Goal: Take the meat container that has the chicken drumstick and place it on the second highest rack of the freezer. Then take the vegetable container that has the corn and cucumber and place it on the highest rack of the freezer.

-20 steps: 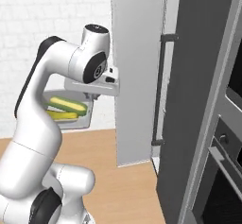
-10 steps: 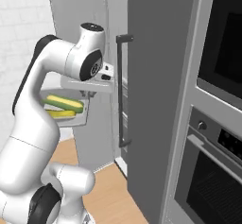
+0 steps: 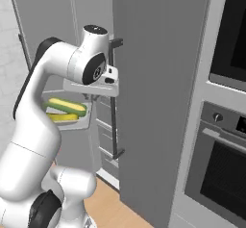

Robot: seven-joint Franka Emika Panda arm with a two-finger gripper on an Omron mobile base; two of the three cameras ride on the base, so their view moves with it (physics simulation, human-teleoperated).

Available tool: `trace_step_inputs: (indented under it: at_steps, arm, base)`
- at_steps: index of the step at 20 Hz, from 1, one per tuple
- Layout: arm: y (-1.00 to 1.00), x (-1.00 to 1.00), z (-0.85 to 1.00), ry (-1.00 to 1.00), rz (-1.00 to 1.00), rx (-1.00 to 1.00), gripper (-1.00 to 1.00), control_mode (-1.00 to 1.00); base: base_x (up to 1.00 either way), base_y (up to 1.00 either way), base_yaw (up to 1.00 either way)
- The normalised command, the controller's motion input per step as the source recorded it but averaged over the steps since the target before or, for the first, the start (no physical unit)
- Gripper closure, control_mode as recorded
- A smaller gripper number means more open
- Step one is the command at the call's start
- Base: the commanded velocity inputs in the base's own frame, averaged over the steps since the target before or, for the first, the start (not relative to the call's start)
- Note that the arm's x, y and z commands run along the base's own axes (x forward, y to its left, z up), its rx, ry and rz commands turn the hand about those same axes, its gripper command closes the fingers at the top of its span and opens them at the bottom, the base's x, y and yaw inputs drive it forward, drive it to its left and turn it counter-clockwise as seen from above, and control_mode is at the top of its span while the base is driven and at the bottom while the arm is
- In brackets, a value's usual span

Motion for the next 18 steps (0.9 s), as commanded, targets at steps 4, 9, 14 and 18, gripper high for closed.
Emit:
trace_step_inputs:
  at_steps: [4,9,14,18]
  arm:
    - [0.0,0.0,0.0,0.0,0.0,0.0,1.0,1.0]
    - [0.0,0.0,0.0,0.0,0.0,0.0,1.0,1.0]
    - [0.0,0.0,0.0,0.0,0.0,0.0,1.0,1.0]
    - [0.0,0.0,0.0,0.0,0.0,0.0,1.0,1.0]
  base:
    - [0.17,0.63,-0.5]
    - [0.24,0.4,-0.33]
    - [0.33,0.5,-0.27]
    - [0.23,0.33,-0.25]
